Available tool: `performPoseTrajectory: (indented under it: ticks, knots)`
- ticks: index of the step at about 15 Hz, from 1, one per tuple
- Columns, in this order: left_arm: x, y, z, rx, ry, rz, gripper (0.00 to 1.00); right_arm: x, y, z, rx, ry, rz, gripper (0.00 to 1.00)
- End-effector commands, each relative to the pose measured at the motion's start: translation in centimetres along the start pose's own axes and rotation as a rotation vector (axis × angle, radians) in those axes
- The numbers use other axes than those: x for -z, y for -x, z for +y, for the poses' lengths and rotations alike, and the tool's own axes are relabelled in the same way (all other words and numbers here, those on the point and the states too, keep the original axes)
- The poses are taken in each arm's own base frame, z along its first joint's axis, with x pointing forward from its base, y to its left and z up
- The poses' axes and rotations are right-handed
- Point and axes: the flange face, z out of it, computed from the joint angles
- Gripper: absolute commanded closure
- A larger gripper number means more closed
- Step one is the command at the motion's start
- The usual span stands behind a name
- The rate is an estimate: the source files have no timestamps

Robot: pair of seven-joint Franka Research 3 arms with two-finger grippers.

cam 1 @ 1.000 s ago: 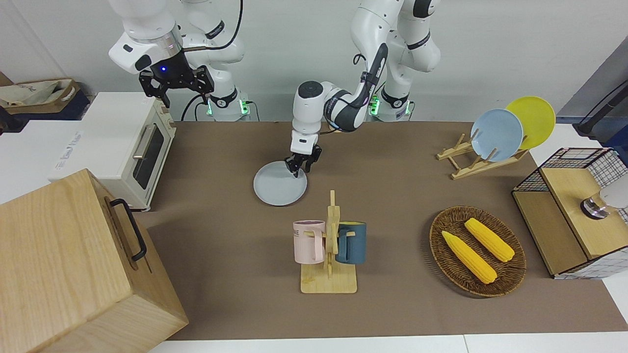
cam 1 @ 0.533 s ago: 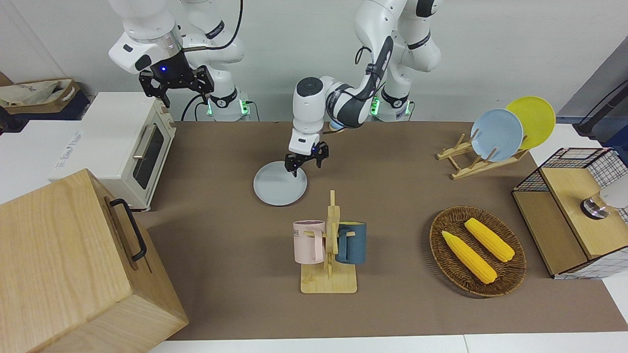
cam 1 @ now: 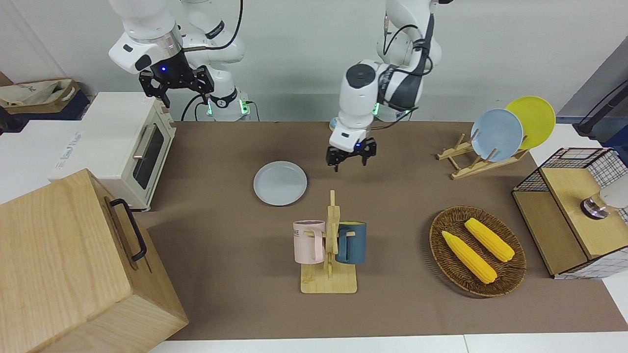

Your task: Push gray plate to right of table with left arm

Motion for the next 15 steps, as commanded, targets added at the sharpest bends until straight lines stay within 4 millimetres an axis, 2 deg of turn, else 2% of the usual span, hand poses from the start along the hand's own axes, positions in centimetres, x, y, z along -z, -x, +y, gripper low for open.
performPoseTrajectory:
  ticks: [1, 5, 12, 15]
  knots:
    - [2.0, -2.4, -6.4, -0.056, 0.001, -0.045, 0.00, 0.4, 0.3, 0.1, -0.016, -0.004, -0.004, 0.017]
    - [5.6, -5.6, -13.6, -0.085, -0.002, -0.073, 0.00, 0.4, 0.3, 0.1, -0.013, -0.004, -0.004, 0.017]
    - [14.4, -8.1, -19.5, -0.063, 0.031, -0.058, 0.00, 0.4, 0.3, 0.1, -0.015, -0.004, -0.004, 0.017]
    - [16.8, -8.7, -20.9, -0.083, 0.057, -0.029, 0.00, 0.4, 0.3, 0.1, -0.015, -0.004, -0.004, 0.017]
